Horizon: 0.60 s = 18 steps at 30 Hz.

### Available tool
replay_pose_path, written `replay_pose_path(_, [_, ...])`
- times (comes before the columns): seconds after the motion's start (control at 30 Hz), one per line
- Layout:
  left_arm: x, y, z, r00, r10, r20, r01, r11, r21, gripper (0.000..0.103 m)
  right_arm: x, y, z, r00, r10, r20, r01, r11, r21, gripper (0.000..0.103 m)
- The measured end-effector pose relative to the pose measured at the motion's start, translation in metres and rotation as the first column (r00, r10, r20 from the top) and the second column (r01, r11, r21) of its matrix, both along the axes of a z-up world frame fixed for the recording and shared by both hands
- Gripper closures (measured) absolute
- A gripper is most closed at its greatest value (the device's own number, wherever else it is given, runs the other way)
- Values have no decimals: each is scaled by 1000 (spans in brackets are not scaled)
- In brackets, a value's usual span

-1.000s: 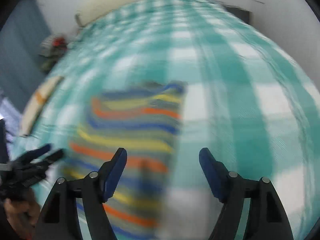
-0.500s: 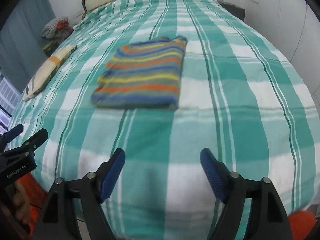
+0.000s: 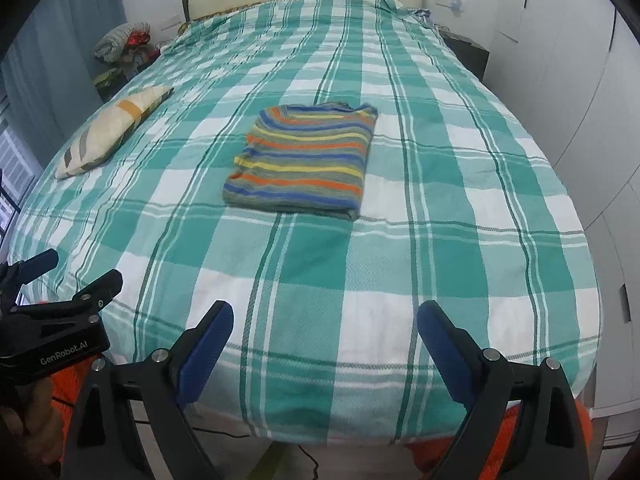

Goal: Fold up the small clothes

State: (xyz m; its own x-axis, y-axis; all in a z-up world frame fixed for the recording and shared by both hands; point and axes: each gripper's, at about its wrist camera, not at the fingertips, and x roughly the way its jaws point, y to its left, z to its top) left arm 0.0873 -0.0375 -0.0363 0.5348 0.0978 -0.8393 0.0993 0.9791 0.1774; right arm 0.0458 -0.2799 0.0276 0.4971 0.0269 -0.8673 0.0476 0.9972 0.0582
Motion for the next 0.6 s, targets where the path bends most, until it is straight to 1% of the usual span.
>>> replay_pose_path(0.13, [-3, 3, 0, 1000, 4, -12, -4, 1000, -6, 2, -5, 7, 1, 1000, 8, -15, -8, 1000, -11, 11])
replay_pose_path(0.27, [-5, 6, 3, 1000, -2, -27, 0, 999, -53, 2, -7, 11, 6, 1000, 12, -6, -13, 1000, -22, 11])
replay_pose_path(0.6, [-7, 7, 19, 1000, -11, 6, 12, 997, -73, 2, -8, 16, 16, 1000, 7, 17, -6, 999, -35, 11])
